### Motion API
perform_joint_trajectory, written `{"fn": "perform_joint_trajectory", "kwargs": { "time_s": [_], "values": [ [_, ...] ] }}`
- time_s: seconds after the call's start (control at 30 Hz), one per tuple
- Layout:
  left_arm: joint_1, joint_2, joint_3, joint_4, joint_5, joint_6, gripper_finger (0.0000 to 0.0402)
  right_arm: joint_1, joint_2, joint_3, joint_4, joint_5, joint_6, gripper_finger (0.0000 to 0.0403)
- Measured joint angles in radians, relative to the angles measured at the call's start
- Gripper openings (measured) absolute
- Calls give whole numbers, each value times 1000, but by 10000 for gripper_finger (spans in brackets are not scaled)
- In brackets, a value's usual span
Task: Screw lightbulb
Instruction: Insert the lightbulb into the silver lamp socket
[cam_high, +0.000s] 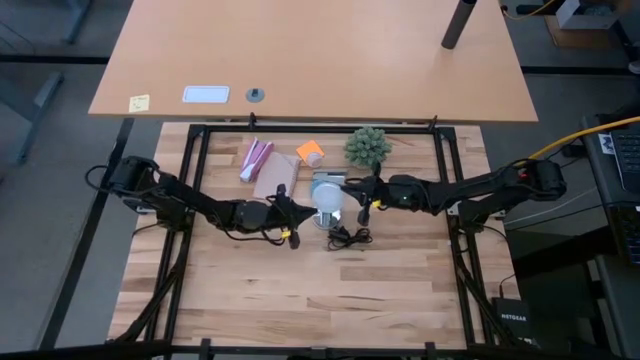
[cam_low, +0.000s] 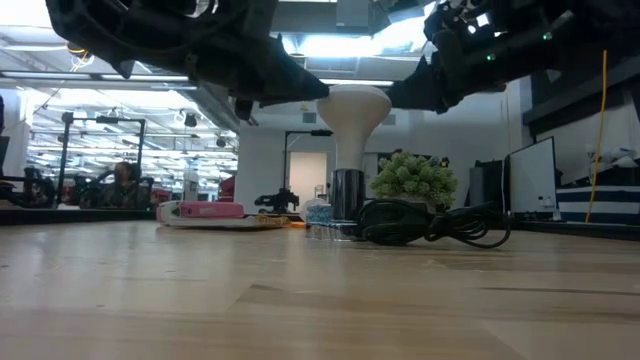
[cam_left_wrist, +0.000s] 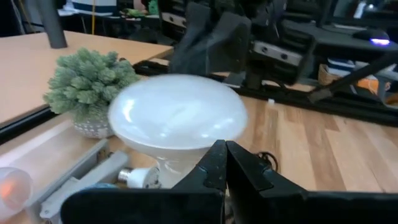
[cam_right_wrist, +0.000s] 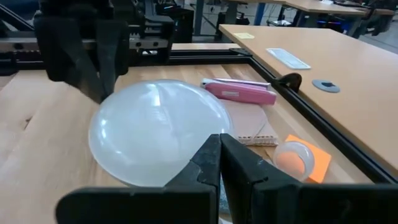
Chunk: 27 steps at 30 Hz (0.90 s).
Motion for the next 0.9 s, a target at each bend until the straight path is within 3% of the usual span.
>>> {"fn": "perform_joint_trajectory", "kwargs": {
  "time_s": [0.5,0.9],
  "values": [
    [42,-5,0,-44,-25,-9,0,-2,-1,0,-7,-49,128,16],
    [60,-1,-1,-113,-132,-68,0,3,2,0,-18,-270,190,16]
  ]
}}
